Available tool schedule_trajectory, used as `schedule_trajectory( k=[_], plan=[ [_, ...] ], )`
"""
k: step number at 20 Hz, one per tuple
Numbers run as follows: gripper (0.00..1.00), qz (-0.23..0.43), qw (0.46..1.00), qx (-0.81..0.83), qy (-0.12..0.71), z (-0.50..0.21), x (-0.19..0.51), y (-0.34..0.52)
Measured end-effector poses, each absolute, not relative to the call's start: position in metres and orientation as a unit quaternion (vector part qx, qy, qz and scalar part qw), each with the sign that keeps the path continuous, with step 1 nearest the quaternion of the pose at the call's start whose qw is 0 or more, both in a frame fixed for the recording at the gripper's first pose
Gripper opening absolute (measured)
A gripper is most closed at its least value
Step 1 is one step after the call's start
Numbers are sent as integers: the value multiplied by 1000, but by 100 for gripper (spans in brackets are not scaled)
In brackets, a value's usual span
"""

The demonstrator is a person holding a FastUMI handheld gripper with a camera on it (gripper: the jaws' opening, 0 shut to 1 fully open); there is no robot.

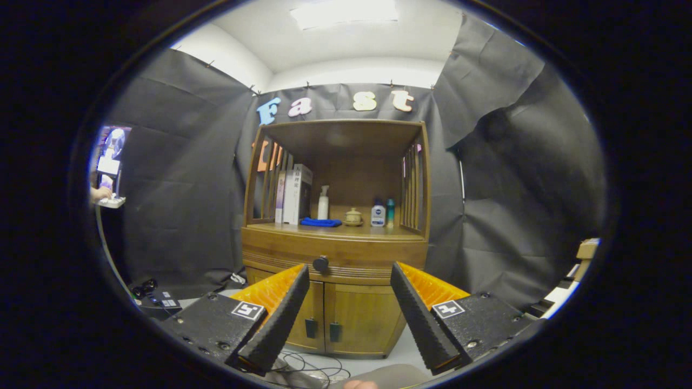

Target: Pull open the drawer, take out the items inside it, and place them on the countertop above the cabinet.

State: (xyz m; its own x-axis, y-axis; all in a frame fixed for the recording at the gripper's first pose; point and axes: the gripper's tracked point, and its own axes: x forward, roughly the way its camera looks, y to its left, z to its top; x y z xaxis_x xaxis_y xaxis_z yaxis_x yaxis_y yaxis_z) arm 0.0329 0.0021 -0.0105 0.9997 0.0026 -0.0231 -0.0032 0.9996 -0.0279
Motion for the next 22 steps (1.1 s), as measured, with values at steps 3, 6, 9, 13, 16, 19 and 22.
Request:
schedule_trajectory(
  k=[3, 6, 9, 13, 16, 19, 22],
  plan=[
    [98, 6, 1000, -14, 22, -24, 52, 10],
    [98, 3, 1000, -6, 29, -29, 81, 20],
    [98, 1, 999, -7, 36, -33, 119, 30],
    [98, 8, 998, -1, 59, -43, 176, 52],
    [98, 11, 997, -7, 77, -58, 216, 62],
    [98, 2, 996, -20, 92, -76, 250, 65],
    [98, -7, 994, -24, 106, -89, 271, 66]
  ],
)
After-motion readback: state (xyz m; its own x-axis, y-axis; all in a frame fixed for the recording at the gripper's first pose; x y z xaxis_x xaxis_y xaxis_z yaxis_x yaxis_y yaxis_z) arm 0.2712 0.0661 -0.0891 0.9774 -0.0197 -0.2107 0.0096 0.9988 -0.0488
